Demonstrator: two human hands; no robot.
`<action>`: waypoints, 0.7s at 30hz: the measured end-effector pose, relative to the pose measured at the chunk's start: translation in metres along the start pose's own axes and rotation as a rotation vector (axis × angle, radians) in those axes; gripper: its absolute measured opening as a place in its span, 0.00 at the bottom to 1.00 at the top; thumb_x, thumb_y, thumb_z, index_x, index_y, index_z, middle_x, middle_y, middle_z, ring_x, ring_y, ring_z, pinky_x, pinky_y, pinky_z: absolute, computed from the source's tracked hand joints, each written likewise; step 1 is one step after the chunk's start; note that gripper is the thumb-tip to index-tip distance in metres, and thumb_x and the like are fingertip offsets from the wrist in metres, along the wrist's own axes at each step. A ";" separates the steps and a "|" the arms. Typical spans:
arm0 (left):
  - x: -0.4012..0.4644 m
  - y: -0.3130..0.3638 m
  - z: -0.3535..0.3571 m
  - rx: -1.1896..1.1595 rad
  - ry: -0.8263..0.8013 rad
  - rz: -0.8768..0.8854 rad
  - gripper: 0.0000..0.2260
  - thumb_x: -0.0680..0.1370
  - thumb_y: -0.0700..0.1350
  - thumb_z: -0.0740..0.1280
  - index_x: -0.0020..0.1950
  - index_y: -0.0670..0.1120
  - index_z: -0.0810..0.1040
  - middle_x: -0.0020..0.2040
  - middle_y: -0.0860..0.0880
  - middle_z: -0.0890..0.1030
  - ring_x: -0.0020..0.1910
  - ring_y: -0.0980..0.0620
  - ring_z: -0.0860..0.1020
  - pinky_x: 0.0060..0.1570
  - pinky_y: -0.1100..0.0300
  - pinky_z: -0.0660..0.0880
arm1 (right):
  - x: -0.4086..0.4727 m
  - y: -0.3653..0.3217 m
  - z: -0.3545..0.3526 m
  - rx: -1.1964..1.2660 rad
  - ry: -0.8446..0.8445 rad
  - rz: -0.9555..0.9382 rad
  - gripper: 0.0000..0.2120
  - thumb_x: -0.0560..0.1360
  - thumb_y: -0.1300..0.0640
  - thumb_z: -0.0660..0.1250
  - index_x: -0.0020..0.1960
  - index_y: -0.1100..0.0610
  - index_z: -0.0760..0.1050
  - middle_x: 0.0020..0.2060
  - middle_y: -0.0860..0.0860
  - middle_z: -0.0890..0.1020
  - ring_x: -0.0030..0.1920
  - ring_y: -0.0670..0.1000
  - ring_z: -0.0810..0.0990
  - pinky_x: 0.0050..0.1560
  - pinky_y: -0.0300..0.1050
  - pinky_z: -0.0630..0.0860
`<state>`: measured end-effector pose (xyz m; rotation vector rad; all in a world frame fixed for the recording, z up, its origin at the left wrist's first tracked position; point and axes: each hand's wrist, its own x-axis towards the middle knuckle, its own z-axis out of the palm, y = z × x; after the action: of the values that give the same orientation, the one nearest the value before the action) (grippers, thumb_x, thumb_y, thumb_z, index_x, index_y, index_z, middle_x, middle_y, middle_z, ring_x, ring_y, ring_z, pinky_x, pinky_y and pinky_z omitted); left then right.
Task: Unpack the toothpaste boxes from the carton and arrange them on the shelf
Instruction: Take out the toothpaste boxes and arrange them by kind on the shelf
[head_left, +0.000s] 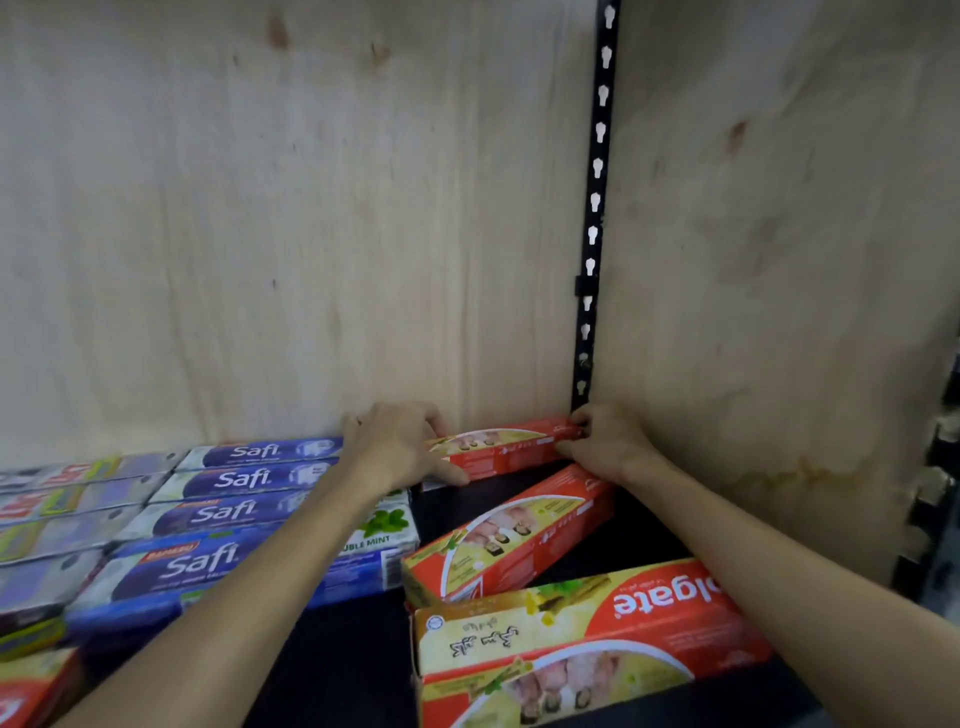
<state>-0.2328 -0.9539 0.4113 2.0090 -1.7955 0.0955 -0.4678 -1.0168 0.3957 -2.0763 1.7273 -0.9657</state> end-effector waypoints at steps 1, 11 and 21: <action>0.000 -0.002 0.000 -0.011 -0.002 0.007 0.23 0.62 0.66 0.77 0.52 0.59 0.80 0.54 0.59 0.81 0.60 0.54 0.75 0.54 0.51 0.60 | 0.000 0.000 0.001 -0.002 0.003 -0.001 0.18 0.75 0.56 0.71 0.63 0.60 0.76 0.59 0.56 0.80 0.57 0.54 0.79 0.51 0.39 0.71; 0.007 -0.002 0.006 0.005 0.043 0.056 0.15 0.83 0.58 0.56 0.58 0.53 0.80 0.56 0.51 0.82 0.59 0.47 0.78 0.59 0.51 0.67 | 0.001 0.001 0.004 0.120 0.071 -0.035 0.29 0.76 0.56 0.72 0.74 0.59 0.66 0.65 0.56 0.76 0.64 0.54 0.77 0.63 0.47 0.75; 0.009 -0.006 0.013 -0.003 0.247 0.089 0.10 0.82 0.54 0.62 0.52 0.49 0.77 0.49 0.49 0.83 0.50 0.46 0.80 0.50 0.53 0.72 | -0.003 -0.004 -0.001 0.049 0.073 -0.078 0.13 0.80 0.57 0.63 0.62 0.60 0.78 0.58 0.56 0.81 0.57 0.54 0.80 0.57 0.44 0.75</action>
<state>-0.2284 -0.9663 0.4010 1.8256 -1.7244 0.3521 -0.4658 -1.0123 0.3979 -2.1158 1.6503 -1.1086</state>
